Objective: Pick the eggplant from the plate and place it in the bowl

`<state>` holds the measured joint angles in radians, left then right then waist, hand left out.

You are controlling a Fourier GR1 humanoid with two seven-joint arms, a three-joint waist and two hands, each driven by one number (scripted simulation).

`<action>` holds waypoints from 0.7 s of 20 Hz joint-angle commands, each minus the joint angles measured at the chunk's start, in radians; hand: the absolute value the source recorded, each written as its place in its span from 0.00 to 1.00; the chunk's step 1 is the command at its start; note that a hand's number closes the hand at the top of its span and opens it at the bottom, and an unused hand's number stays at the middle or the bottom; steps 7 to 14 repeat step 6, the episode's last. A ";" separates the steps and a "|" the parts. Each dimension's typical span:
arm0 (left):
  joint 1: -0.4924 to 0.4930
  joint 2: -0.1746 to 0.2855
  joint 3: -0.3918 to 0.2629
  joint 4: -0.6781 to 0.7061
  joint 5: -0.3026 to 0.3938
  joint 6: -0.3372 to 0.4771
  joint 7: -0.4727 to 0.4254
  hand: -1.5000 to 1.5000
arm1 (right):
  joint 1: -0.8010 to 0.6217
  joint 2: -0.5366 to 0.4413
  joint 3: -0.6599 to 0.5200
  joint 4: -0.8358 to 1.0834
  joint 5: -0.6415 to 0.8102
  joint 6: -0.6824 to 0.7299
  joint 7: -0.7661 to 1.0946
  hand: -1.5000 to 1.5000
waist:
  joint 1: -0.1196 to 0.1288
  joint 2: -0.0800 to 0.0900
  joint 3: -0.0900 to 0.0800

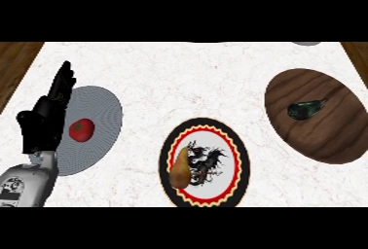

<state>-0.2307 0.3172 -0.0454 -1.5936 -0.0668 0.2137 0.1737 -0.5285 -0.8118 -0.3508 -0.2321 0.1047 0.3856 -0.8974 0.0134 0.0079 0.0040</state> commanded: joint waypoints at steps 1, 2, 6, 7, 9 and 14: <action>0.008 -0.001 -0.004 -0.016 -0.018 0.004 0.009 0.50 | 0.060 0.027 0.003 -0.013 -0.010 0.147 -0.169 0.00 | 0.000 -0.002 0.000; 0.035 -0.002 0.024 0.077 0.015 -0.028 -0.109 0.50 | 0.071 0.008 0.005 -0.034 -0.013 0.161 -0.173 0.00 | -0.011 -0.001 -0.002; 0.020 -0.018 -0.017 -0.057 -0.023 0.008 0.034 0.50 | 0.120 0.015 0.009 -0.045 -0.022 0.159 -0.191 0.00 | 0.001 -0.005 0.000; 0.020 -0.018 -0.017 -0.057 -0.023 0.008 0.034 0.50 | 0.120 0.015 0.009 -0.045 -0.022 0.159 -0.191 0.00 | 0.001 -0.005 0.000; 0.020 -0.018 -0.017 -0.057 -0.023 0.008 0.034 0.50 | 0.120 0.015 0.009 -0.045 -0.022 0.159 -0.191 0.00 | 0.001 -0.005 0.000; 0.020 -0.018 -0.017 -0.057 -0.023 0.008 0.034 0.50 | 0.120 0.015 0.009 -0.045 -0.022 0.159 -0.191 0.00 | 0.001 -0.005 0.000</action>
